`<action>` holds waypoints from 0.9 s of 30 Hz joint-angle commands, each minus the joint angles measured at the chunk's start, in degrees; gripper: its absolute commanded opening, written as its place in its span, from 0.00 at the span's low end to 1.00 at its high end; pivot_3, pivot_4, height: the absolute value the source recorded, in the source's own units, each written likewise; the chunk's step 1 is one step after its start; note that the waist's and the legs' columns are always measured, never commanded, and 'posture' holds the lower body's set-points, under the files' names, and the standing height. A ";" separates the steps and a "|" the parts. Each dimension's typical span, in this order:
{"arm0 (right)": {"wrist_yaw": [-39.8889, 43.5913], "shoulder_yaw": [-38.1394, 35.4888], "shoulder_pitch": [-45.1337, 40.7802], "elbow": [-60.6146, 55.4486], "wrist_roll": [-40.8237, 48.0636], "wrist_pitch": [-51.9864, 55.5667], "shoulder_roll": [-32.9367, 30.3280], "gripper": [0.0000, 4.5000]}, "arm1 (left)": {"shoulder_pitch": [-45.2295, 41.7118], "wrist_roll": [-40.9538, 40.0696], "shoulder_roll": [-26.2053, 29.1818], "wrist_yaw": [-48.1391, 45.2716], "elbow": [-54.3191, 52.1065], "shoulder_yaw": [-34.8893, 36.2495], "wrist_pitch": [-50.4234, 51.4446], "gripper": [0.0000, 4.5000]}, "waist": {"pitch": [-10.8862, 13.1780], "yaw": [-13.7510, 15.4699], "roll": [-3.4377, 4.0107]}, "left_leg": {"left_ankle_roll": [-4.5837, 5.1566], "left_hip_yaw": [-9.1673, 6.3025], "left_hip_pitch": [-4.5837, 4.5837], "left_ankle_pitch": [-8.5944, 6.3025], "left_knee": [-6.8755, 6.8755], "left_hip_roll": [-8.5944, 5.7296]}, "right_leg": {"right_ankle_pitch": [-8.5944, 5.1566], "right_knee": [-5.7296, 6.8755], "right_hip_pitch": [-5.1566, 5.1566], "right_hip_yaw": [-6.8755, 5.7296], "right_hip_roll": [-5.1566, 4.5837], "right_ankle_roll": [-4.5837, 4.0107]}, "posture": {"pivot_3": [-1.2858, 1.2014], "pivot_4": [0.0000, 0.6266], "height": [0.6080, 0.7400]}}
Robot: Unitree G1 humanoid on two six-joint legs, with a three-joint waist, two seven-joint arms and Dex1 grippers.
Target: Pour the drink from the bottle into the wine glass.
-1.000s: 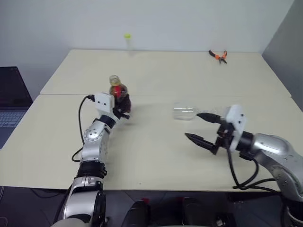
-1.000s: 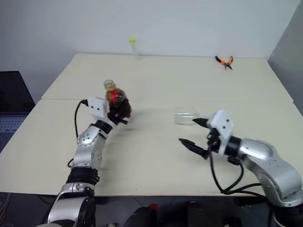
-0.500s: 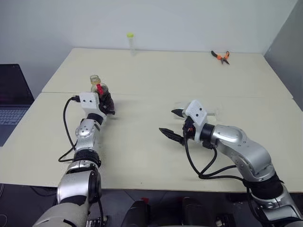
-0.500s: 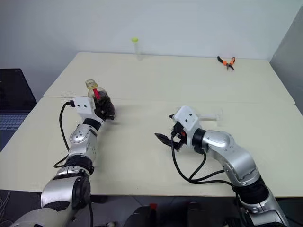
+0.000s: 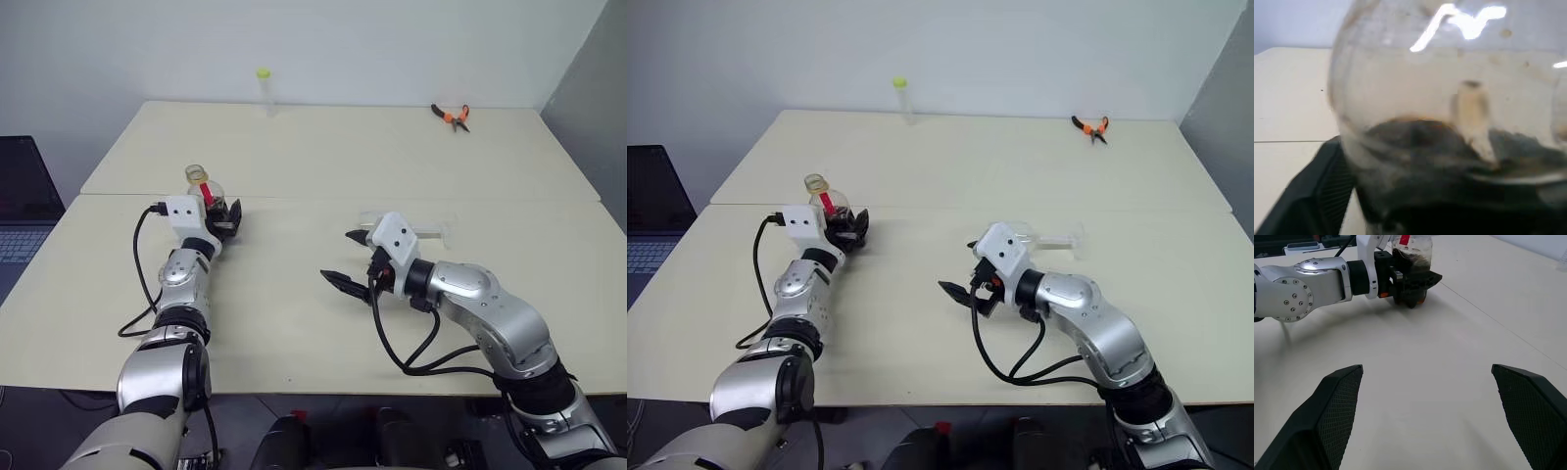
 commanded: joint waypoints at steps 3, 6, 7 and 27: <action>0.32 -0.88 0.61 -3.90 0.16 -0.24 -0.20 1.00 | 4.32 -1.07 -0.38 -2.80 -5.47 0.44 -1.72 0.99 | 0.00 -0.05 0.00 | 0.00 0.00 0.00 0.00 -0.01 0.00 | 0.00 0.00 -0.01 0.02 0.00 0.00 | 0.52 0.24 1.00; 0.52 -1.74 2.23 -5.91 0.50 -0.23 -1.22 1.00 | 11.03 -1.13 -1.37 -3.62 -14.55 -0.56 -1.08 0.99 | -0.01 -0.05 0.01 | 0.00 0.01 -0.01 0.00 -0.04 0.03 | 0.00 -0.01 -0.04 0.05 -0.05 0.00 | 0.52 0.24 1.00; 0.62 -2.04 2.74 -6.48 0.55 -0.29 -1.59 1.00 | 13.12 -1.28 -1.69 -3.52 -17.82 -0.69 -0.34 0.99 | -0.01 -0.04 0.02 | 0.00 0.01 -0.01 0.00 -0.04 0.04 | 0.00 -0.02 -0.04 0.06 -0.18 0.00 | 0.52 0.24 1.00; -14.75 2.79 8.47 4.64 -43.36 -21.06 -16.23 1.00 | 39.80 -10.14 3.70 -16.42 -73.15 -10.86 32.84 0.99 | -0.05 0.18 0.07 | 0.01 0.12 0.20 -0.01 -0.04 0.07 | -0.01 -0.02 0.22 0.05 0.02 -0.02 | 0.52 0.24 1.00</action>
